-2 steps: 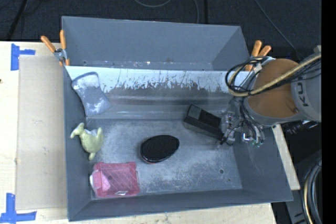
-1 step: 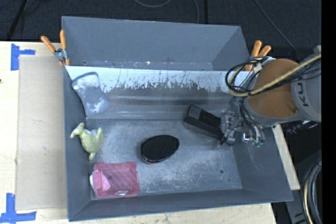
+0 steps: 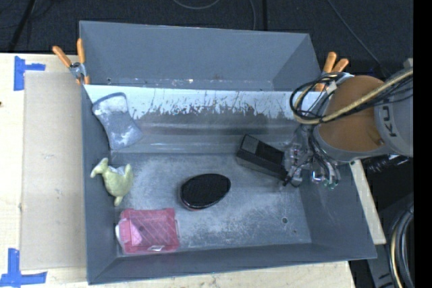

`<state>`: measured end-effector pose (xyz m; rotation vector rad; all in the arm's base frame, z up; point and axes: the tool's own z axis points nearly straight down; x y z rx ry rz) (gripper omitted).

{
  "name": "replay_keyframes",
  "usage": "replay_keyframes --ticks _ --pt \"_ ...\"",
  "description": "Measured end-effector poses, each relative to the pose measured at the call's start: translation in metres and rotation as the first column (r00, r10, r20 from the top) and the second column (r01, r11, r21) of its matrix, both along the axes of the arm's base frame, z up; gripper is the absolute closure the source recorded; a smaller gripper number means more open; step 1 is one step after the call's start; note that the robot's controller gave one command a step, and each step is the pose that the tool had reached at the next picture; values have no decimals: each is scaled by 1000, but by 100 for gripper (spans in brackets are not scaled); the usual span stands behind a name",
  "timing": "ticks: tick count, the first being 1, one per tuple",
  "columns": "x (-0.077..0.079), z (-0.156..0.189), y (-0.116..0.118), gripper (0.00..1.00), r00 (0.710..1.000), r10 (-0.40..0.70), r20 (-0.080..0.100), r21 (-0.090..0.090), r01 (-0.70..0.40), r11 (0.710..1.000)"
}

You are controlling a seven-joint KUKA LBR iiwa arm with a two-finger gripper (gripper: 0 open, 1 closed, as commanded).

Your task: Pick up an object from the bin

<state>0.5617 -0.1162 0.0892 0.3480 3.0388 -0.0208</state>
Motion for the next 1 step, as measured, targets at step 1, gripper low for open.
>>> replay_keyframes --ticks 1 --pt "0 0 0 100 1000 1 0 0 -1 1000"
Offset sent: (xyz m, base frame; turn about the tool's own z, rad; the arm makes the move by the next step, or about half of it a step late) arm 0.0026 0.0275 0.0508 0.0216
